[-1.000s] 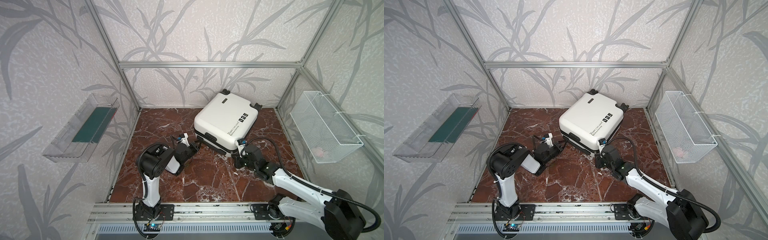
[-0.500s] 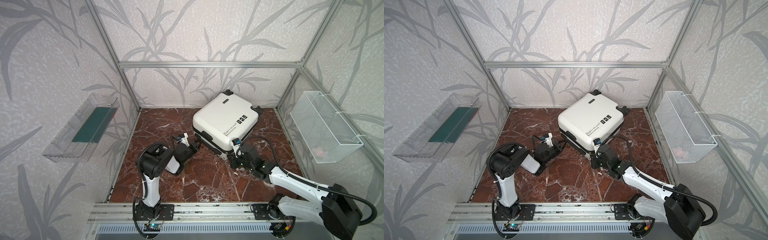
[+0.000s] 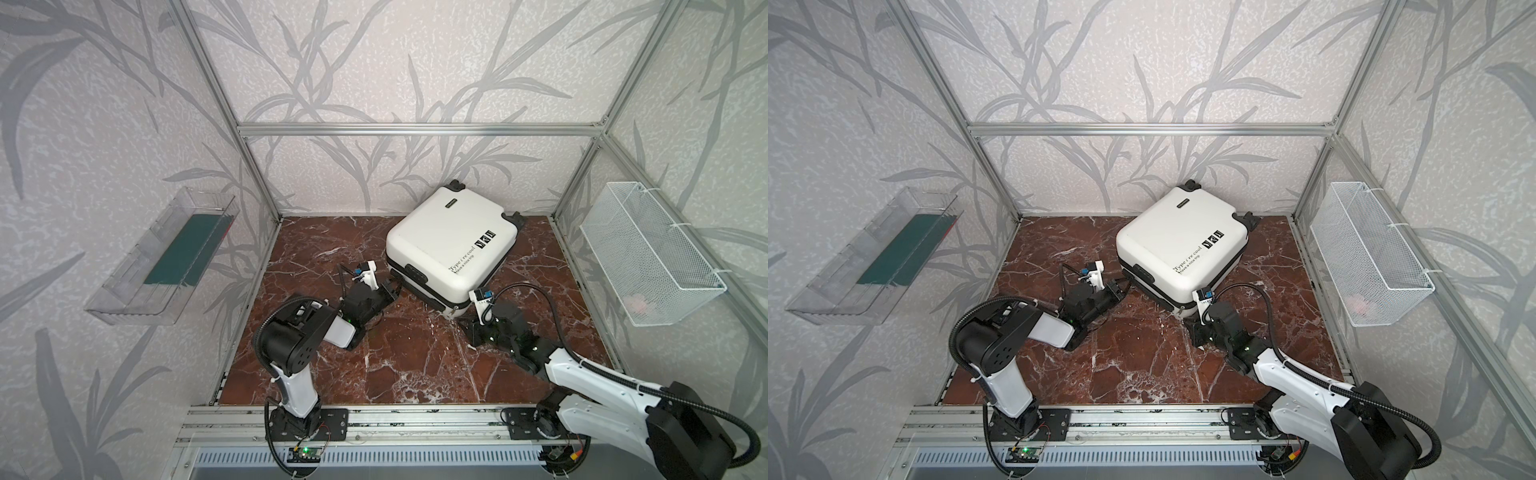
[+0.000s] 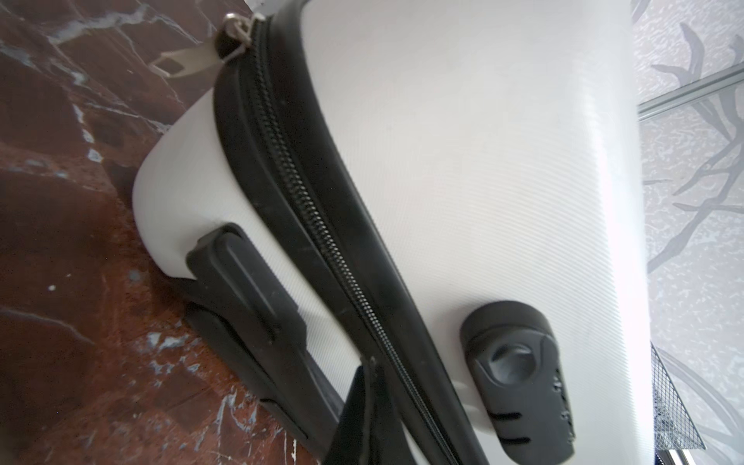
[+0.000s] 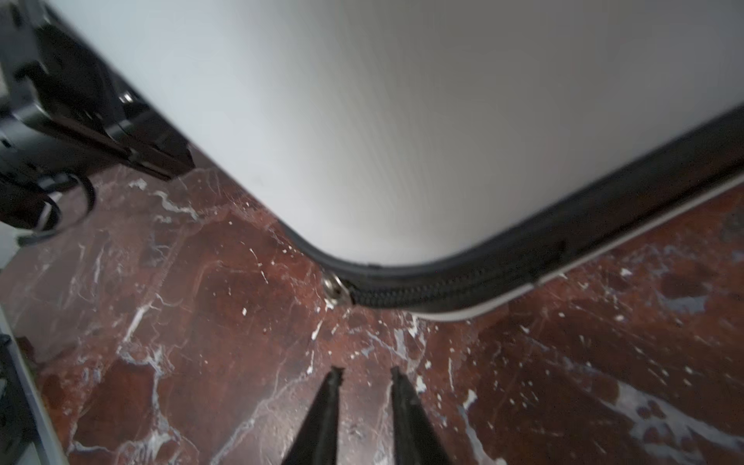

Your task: Pack the luggage

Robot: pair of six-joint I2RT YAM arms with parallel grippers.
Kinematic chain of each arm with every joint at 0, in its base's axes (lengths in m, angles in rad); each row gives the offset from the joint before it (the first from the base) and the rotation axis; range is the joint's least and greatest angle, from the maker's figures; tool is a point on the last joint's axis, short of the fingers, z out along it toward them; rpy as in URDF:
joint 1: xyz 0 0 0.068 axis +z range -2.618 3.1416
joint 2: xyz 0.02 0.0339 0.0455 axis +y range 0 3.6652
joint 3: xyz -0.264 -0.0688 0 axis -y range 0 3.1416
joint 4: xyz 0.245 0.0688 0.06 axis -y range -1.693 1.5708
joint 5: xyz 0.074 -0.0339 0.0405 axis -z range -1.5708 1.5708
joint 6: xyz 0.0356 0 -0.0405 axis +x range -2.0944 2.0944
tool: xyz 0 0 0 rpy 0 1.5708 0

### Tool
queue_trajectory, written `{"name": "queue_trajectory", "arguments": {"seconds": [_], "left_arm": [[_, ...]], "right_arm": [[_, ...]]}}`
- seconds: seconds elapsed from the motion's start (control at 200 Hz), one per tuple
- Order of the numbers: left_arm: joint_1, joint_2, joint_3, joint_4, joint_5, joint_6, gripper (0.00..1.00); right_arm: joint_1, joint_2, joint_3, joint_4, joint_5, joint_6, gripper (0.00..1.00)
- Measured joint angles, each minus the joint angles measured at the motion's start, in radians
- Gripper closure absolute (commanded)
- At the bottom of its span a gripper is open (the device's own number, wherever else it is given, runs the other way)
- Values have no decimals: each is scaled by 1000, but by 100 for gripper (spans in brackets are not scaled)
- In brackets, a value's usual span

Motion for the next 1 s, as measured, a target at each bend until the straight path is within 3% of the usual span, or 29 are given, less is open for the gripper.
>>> {"name": "queue_trajectory", "arguments": {"seconds": [0.36, 0.565, 0.775, 1.0], "left_arm": [[3, -145, 1, -175, -12, 84, 87], [13, -252, 3, -301, -33, 140, 65], [15, -340, 24, -439, -56, 211, 41], [-6, -410, 76, -644, -52, 350, 33]], "right_arm": [[11, -181, -1, -135, 144, 35, 46], [136, -183, 0, -139, 274, 95, 42], [212, -69, 4, -88, 345, 147, 41], [192, -142, 47, -150, 420, 154, 40]]}}
